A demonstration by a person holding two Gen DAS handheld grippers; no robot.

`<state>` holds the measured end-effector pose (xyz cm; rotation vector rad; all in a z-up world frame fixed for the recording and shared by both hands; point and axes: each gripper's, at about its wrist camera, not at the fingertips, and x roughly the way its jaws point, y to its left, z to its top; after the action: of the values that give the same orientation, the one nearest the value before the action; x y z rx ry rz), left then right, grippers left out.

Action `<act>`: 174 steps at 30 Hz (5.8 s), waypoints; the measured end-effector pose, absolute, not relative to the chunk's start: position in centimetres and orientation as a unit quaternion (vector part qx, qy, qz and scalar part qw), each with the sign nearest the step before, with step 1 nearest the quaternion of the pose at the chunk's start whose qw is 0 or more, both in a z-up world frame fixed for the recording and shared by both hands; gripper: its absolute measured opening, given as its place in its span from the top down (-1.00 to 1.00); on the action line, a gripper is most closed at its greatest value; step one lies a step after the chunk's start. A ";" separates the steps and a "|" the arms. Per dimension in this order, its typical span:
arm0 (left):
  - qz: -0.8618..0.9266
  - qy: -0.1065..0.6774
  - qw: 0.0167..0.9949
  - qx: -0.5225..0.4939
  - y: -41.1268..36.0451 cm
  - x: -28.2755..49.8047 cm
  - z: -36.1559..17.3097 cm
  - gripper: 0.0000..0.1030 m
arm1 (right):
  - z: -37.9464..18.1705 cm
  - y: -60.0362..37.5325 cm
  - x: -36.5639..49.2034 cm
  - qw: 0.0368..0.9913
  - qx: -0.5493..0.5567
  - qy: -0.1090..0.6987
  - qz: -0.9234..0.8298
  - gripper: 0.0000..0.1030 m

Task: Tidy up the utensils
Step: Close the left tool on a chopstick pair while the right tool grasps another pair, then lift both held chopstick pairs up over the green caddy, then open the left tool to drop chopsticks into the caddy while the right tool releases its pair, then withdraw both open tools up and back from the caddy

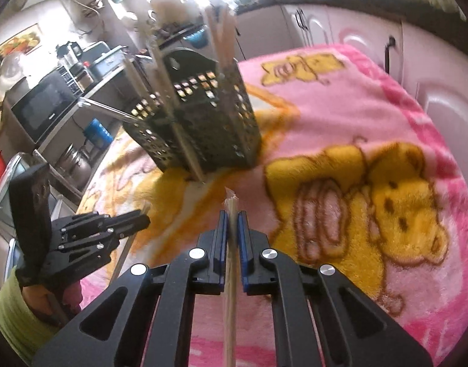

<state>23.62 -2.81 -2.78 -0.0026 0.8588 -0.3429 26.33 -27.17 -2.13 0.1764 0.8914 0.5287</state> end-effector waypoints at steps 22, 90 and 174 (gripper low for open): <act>-0.133 0.260 0.953 -0.087 0.7 24.6 6.9 0.90 | 7.6 -23.9 23.6 0.932 0.039 0.223 0.282 0.89; -0.026 0.015 0.996 -0.090 -0.1 36.9 10.0 0.90 | 10.1 -21.9 37.3 0.975 0.085 0.028 0.201 0.89; -0.062 0.202 0.974 -0.080 0.3 18.0 5.9 -0.78 | 6.1 -27.2 19.5 0.962 0.068 0.160 0.210 -0.81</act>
<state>17.97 0.29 5.94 -0.1617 0.4071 -0.1241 19.49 -27.21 6.09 0.1375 0.3248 0.4263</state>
